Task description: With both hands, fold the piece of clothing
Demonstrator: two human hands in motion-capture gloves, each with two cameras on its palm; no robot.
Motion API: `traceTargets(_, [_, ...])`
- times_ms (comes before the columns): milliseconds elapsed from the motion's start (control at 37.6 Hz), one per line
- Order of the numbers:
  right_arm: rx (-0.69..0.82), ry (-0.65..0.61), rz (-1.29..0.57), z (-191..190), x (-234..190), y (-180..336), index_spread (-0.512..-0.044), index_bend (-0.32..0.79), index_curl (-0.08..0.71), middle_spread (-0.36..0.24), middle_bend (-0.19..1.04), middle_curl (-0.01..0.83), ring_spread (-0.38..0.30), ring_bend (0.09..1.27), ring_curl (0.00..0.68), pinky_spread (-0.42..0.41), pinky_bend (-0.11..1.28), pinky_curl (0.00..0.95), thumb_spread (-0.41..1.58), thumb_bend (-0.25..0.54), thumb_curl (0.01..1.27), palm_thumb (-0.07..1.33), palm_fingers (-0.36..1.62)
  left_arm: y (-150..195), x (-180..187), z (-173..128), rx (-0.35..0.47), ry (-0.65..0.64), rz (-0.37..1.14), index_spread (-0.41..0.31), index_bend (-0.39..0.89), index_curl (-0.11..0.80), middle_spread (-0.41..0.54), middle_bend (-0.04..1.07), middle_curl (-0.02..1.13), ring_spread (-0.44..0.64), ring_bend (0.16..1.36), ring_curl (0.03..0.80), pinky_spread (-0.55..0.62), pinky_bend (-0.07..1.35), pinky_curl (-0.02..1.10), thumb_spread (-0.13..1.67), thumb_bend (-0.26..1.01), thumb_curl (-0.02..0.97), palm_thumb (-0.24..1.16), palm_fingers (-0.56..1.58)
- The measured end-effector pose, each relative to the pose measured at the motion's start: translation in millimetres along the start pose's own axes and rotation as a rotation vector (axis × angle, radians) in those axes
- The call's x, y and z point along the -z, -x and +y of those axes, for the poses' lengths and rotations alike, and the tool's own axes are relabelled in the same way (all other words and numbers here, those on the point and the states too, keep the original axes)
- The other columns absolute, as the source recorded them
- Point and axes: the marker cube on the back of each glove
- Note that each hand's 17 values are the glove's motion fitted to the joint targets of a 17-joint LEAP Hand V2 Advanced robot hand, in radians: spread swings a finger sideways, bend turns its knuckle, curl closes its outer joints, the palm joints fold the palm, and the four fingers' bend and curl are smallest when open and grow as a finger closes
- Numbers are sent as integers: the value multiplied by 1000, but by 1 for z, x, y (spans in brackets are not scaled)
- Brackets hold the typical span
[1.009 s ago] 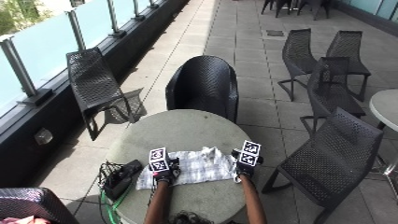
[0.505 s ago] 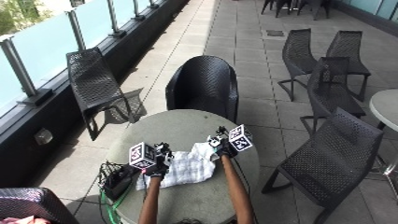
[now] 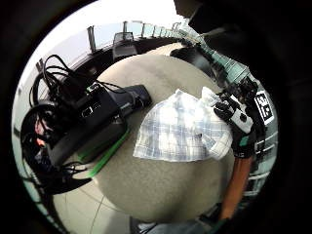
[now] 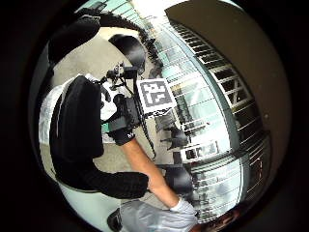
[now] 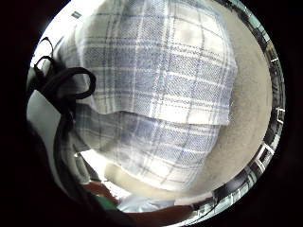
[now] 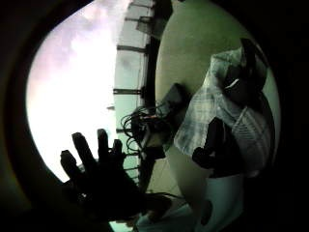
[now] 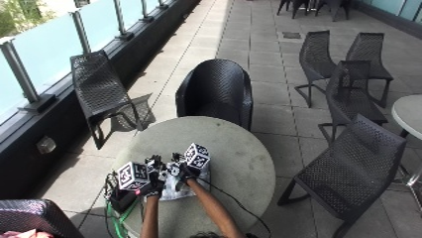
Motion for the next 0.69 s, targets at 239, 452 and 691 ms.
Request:
traceTargets(239, [201,72,198,-2,-7,-7,-299,71,272,-199,498,512,-225,702,470,-233,692,424,744,-37,580,919,1103,21,-18,-5,37,38,7,-166,172,395,-87,164,318,137,448,319,393,191,356,1468,8,226,310,456])
traceTargets(452, [247,251,507,42,43,-40,-327,80,248,-163,343,456,-131,504,425,-50,669,427,1018,-100,433,545,564,4,-24,-3,-28,11,-50,-160,173,395,-89,168,320,140,449,318,401,185,349,1471,5,230,322,455])
traceTargets(691, [-11,-232,1006,38,139,-119,-356,167,261,-138,221,408,-32,362,347,109,620,374,1166,-19,351,433,380,-26,-33,3,-75,34,-111,-164,172,395,-103,174,326,132,454,317,407,180,337,1466,-1,237,334,469])
